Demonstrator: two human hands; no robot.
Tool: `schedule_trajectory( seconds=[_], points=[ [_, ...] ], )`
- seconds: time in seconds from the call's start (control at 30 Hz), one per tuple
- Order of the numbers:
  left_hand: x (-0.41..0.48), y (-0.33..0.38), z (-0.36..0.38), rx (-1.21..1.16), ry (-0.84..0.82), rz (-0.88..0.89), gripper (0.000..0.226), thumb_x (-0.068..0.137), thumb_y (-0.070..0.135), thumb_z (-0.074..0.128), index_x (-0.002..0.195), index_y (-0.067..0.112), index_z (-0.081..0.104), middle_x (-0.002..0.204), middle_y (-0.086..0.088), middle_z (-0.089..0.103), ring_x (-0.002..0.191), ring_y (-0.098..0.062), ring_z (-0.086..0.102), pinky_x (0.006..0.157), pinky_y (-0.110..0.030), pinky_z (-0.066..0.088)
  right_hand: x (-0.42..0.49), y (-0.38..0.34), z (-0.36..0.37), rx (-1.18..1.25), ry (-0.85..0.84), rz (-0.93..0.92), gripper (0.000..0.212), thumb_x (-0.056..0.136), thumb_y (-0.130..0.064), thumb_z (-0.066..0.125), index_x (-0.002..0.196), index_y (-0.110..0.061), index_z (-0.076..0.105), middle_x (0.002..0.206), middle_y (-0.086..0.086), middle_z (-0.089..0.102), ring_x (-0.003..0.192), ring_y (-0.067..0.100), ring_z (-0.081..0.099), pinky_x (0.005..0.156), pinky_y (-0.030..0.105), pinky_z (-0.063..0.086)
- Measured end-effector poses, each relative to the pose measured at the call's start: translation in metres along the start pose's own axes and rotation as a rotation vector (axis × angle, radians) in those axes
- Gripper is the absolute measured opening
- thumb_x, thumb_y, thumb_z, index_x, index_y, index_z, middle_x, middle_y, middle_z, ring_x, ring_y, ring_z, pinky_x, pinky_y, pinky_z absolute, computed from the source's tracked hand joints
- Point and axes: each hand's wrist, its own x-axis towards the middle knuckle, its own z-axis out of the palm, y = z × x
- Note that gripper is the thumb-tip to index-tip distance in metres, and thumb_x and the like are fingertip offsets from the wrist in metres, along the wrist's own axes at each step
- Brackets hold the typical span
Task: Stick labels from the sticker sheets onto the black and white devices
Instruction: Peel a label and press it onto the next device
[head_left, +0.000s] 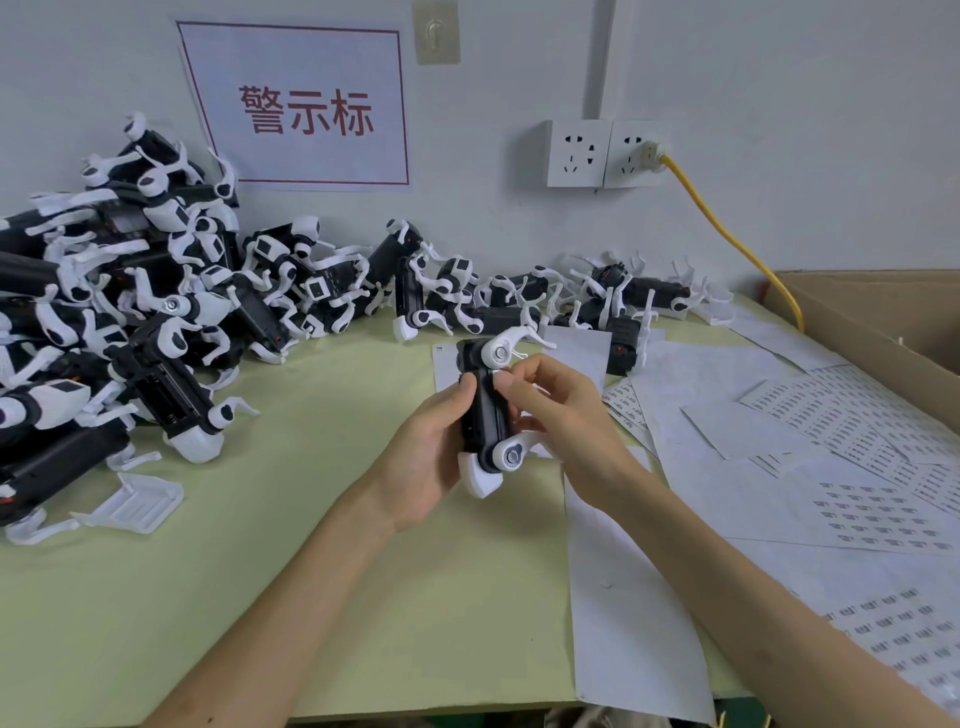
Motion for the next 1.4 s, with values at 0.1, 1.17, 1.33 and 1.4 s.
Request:
schedule_trajectory(
  seconds=[0.1,1.17,1.33,1.4],
  points=[
    [-0.0007,0.0003,0.0003,0.062,-0.019,0.026,0.050,0.104,0.041,0.042,0.141,0.010,0.056,0.133,-0.018,0.064,0.120,-0.027,0.065,0.093,-0.032,0.055,0.0006,0.0023,-0.0020,0.030,-0.031,0.008,0.022,0.095,-0.018,0.070,0.083,-0.005,0.058,0.081,0.014,0.056,0.073,0.025,0.055,0.065,0.031,0.049],
    [0.0002,0.0049,0.0059,-0.034,0.061,-0.075,0.043,0.090,0.056,0.057,0.104,0.019,0.073,0.090,-0.001,0.068,0.082,-0.014,0.067,0.071,-0.024,0.055,0.0039,0.0029,-0.0051,0.074,-0.094,-0.017,0.017,0.092,-0.002,0.059,0.076,-0.008,0.058,0.073,-0.005,0.064,0.065,0.016,0.051,0.063,0.021,0.047],
    [0.0024,0.0075,0.0040,-0.028,0.193,-0.067,0.052,0.080,0.063,0.064,0.102,0.016,0.072,0.080,-0.002,0.068,0.072,-0.014,0.067,0.067,-0.028,0.057,0.0031,-0.0004,-0.0037,0.041,-0.073,-0.032,0.011,0.081,-0.014,0.062,0.071,-0.013,0.063,0.074,0.004,0.059,0.067,0.015,0.053,0.058,0.015,0.043],
    [0.0036,0.0063,0.0020,-0.033,0.226,-0.096,0.062,0.081,0.064,0.057,0.111,0.011,0.068,0.082,-0.003,0.070,0.075,-0.016,0.070,0.066,-0.031,0.059,0.0034,-0.0002,-0.0045,0.016,-0.069,-0.033,0.012,0.082,-0.013,0.061,0.070,-0.014,0.063,0.074,0.003,0.060,0.069,0.015,0.054,0.061,0.017,0.044]
  ],
)
